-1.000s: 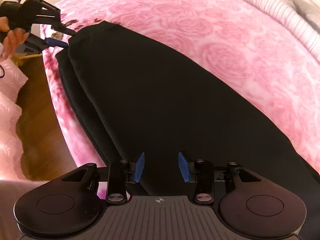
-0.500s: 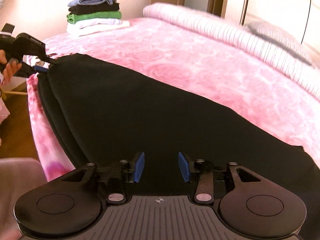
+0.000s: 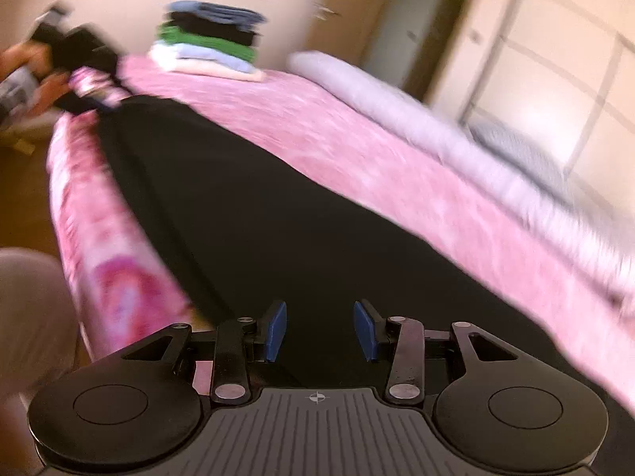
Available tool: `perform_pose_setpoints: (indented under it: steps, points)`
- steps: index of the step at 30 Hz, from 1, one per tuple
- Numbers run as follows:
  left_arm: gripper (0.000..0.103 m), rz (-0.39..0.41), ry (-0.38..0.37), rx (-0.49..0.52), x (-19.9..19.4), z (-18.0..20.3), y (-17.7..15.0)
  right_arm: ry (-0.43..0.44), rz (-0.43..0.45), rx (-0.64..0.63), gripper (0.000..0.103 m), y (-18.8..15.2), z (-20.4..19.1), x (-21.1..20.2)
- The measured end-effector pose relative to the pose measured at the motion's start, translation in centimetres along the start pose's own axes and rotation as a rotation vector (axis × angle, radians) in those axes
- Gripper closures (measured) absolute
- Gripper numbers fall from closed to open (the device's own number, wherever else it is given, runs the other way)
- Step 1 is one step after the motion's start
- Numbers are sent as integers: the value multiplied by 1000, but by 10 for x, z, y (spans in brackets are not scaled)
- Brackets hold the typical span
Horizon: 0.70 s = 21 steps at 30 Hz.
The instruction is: Fold clothes
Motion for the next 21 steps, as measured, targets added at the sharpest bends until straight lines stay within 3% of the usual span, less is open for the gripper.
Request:
perform_pose_setpoints:
  steps: [13,14,15,16,17,18,21]
  points:
    - [72,-22,-79,-10,2,-16,-2,-69,-51,-322,62,7,-51,36]
    - [72,-18,-82,-9,4,-15,-1,-79,-48,-344,69,7,-52,38]
    - [75,-11,-87,0,4,-14,1,-77,-51,-348,90,7,-52,40]
    - [83,-4,-92,9,4,-13,2,-75,-54,-351,98,7,-52,42]
    - [95,5,-97,23,4,-11,4,-83,-50,-339,98,8,-50,42]
    - [100,22,-106,57,0,-8,4,-94,-36,-331,98,8,-48,40]
    - [100,64,-139,139,-19,-1,-2,-117,4,-279,99,12,-39,29]
Point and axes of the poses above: each gripper's, at about its wrist camera, not at the fingertips, and x roughly the way its jaws point, z to its right, y to its top, the point moved 3 cm from there along x, roughly the way its jaws point, and after that the axes turned 8 degrees about -z, right-handed, at the moved point
